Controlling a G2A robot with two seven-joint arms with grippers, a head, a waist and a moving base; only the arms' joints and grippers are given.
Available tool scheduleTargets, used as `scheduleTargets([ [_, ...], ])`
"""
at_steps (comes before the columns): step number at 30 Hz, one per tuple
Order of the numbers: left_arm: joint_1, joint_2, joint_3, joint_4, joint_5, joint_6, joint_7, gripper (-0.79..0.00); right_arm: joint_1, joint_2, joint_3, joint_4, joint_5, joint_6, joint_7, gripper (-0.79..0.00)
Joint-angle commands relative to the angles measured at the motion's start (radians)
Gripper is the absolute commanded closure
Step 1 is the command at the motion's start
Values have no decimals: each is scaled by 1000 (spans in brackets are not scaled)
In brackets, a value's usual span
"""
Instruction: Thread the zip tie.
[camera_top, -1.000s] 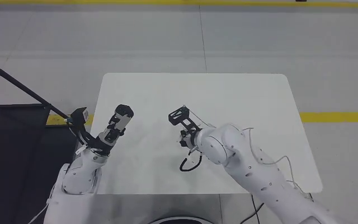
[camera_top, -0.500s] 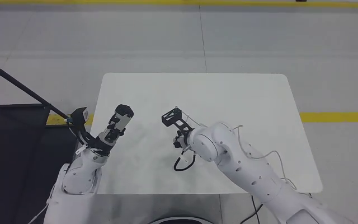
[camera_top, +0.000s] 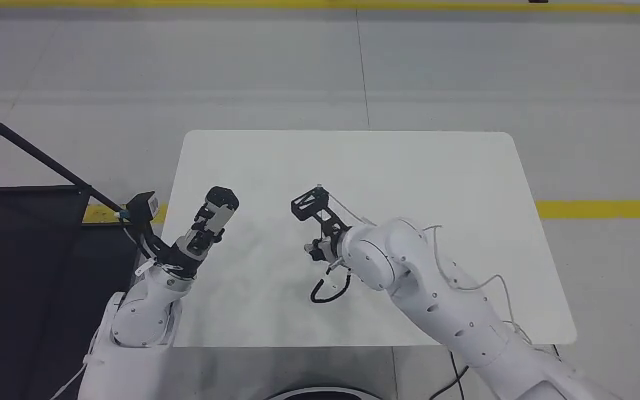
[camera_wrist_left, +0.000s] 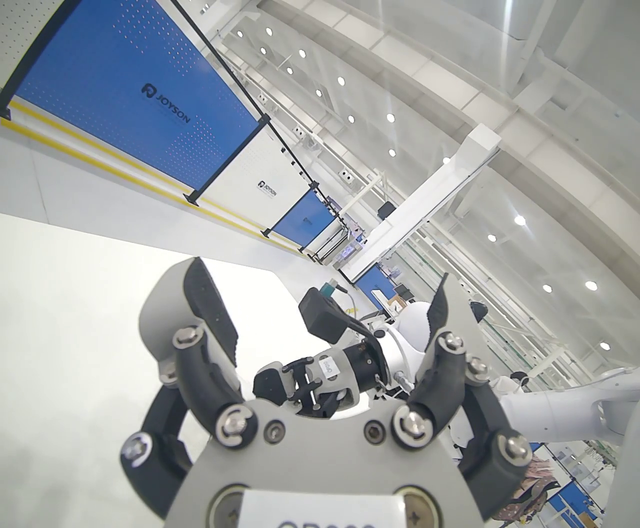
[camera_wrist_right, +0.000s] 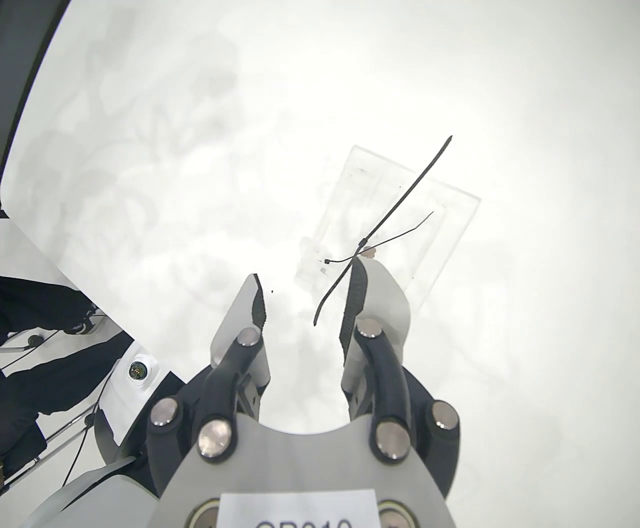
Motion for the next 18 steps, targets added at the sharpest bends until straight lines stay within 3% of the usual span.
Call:
scheduleTargets([
  [1,0,0,0,0,0,0,0,-785,-18,7,32,-28,-5,2,-4,-597],
  [3,0,0,0,0,0,0,0,-785,-42,15,73,-60,1,-1,-16,-643],
  [5,0,0,0,0,0,0,0,-785,-71,25,126,-96,19,-11,-33,-776],
  [13,0,0,0,0,0,0,0,-785,-267,68,384,-298,120,-108,-204,-785],
  [18,0,0,0,0,0,0,0,-785,-398,89,486,-430,33,-173,-327,-785],
])
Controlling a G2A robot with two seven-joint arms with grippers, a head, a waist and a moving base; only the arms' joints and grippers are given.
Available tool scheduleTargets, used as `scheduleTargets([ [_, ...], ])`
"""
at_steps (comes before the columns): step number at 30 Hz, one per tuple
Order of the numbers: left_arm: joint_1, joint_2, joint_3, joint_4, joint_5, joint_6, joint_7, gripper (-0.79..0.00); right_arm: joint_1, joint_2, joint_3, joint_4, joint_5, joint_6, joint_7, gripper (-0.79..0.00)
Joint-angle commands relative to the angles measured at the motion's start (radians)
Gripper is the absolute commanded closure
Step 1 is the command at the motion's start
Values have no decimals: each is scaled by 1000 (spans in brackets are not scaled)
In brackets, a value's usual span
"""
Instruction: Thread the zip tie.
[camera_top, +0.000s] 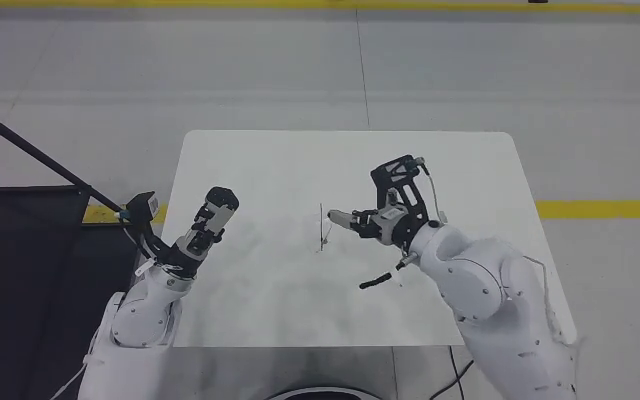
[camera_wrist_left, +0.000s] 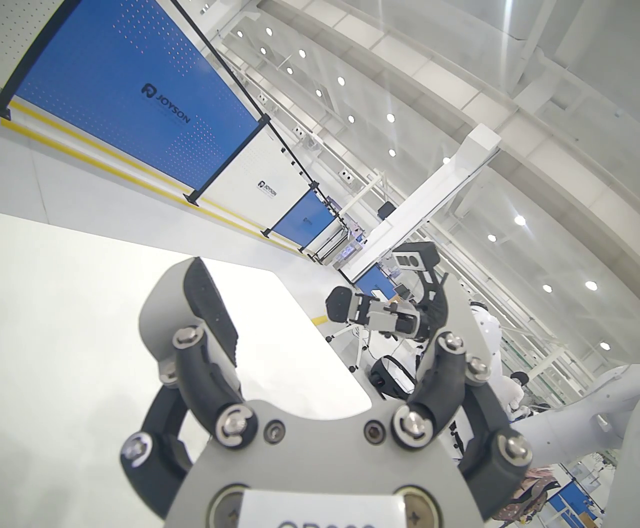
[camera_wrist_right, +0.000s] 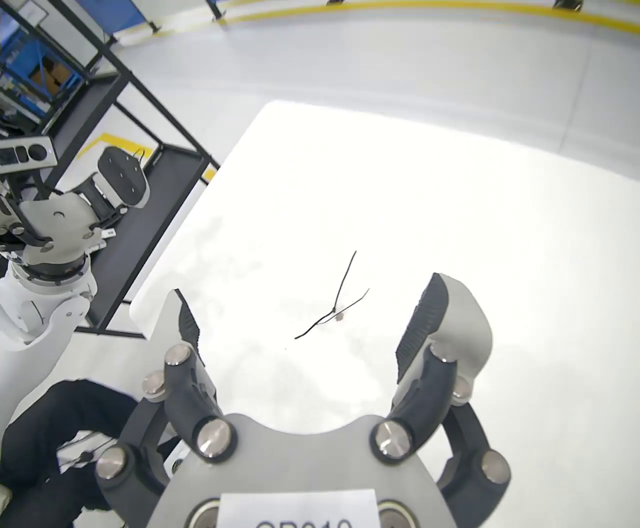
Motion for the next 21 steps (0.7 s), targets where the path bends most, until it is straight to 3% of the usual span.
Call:
scheduleTargets([
  [1,0,0,0,0,0,0,0,-785,-52,7,36,-53,-45,-20,-44,-785],
  [8,0,0,0,0,0,0,0,-785,-152,20,113,-135,-88,-47,-105,-785],
  [21,0,0,0,0,0,0,0,-784,-154,20,119,-136,-85,-43,-107,-784],
])
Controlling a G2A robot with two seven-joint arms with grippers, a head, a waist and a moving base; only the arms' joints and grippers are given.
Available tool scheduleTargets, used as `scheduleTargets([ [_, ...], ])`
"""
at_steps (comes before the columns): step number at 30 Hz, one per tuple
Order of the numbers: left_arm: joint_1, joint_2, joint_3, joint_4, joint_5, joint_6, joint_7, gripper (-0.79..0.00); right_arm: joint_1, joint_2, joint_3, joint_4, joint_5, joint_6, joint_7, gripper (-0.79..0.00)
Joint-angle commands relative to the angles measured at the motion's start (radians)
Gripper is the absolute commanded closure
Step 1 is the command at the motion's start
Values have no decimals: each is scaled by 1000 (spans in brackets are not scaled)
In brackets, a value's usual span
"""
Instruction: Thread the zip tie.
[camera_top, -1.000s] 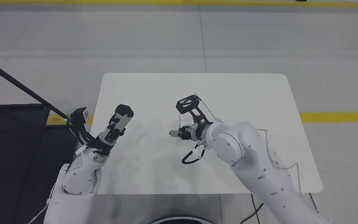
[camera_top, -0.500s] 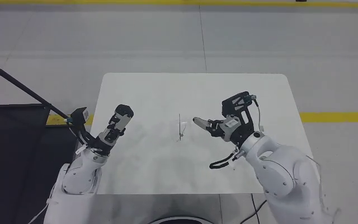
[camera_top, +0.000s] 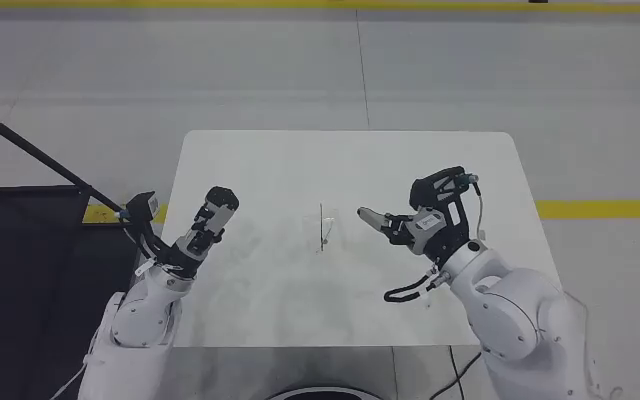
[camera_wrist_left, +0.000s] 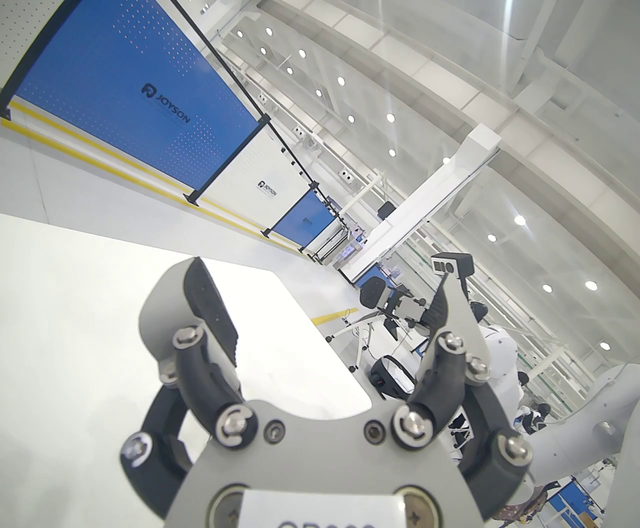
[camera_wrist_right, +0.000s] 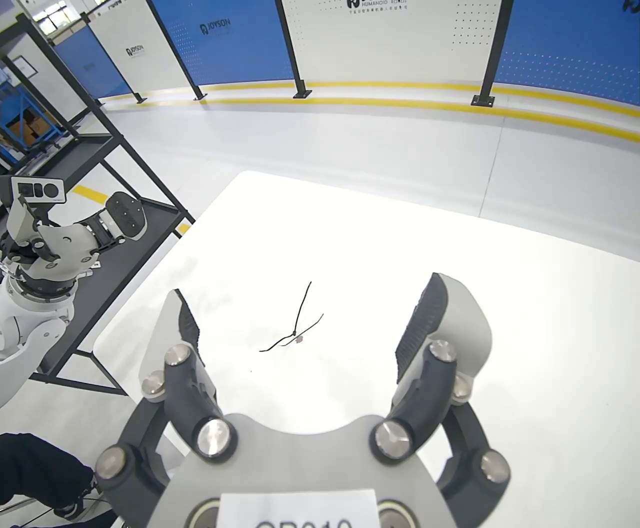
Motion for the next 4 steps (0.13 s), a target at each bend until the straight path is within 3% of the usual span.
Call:
scheduleTargets([
  [1,0,0,0,0,0,0,0,-785,0,0,0,0,0,0,0,-784],
  [4,0,0,0,0,0,0,0,-785,0,0,0,0,0,0,0,-784],
])
